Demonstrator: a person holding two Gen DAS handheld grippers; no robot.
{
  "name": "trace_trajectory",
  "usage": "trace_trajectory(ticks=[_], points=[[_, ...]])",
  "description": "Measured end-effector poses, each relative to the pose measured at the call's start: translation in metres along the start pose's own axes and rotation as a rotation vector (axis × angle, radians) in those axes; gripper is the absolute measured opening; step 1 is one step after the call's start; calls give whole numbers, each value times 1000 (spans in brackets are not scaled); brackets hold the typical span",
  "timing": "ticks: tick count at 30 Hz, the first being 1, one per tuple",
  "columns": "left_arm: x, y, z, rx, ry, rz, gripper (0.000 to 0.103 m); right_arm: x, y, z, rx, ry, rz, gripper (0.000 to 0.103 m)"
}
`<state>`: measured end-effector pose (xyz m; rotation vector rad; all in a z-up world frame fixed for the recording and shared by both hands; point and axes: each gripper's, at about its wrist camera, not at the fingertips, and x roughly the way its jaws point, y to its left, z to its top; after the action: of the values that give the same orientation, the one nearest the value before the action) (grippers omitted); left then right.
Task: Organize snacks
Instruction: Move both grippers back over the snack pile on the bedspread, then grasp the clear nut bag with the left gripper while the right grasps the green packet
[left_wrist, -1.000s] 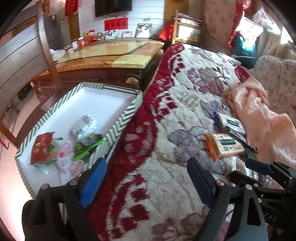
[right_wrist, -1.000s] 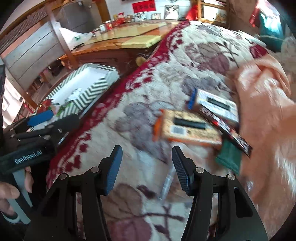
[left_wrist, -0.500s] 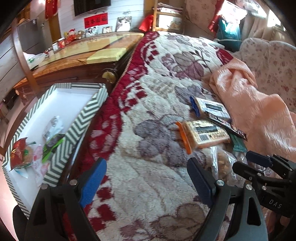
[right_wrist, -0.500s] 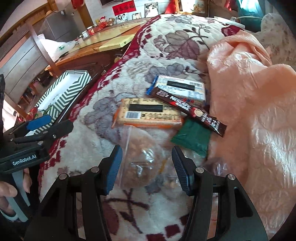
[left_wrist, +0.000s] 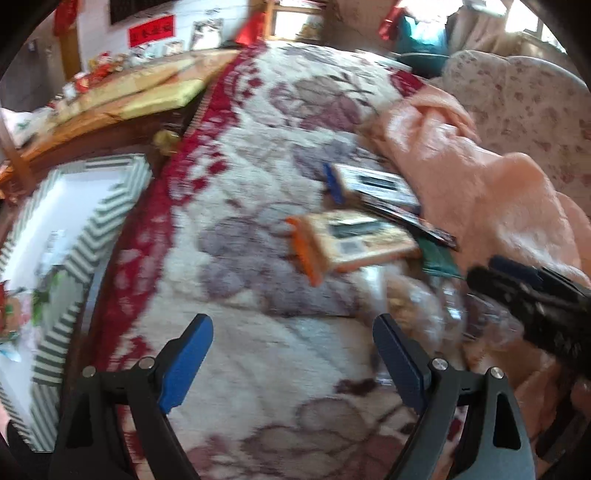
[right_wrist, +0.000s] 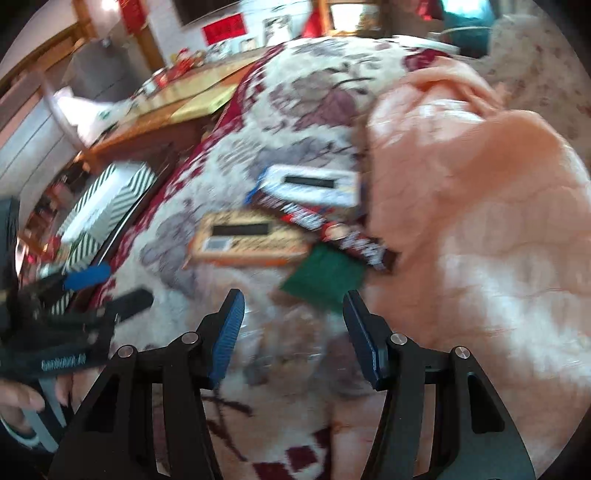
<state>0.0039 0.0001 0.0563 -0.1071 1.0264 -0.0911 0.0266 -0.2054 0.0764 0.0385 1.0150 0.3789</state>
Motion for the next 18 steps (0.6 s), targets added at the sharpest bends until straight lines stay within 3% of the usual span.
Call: trace_trajectory(ticks=[4,10,15,16,17,18], points=[[8,-18,3,12,42,-77,90,-4,-21,1,73,-14,-4,56],[24,-51,4,70,85,-115,91,-3,-24,1,88,-18,3,56],[46,-71,5,63,150,-168,90,-2,-28,0,108,-18,-3,56],[47,-74,5,60,140,-178,86,-2,-30,-1,114,-18,-4,56],[47,-76,5,60,123,-180,67,-2,-32,-2,121,-18,-2,56],[47,-77,5,62,119,-181,58,-2,-33,-2,127,-17,3,56]])
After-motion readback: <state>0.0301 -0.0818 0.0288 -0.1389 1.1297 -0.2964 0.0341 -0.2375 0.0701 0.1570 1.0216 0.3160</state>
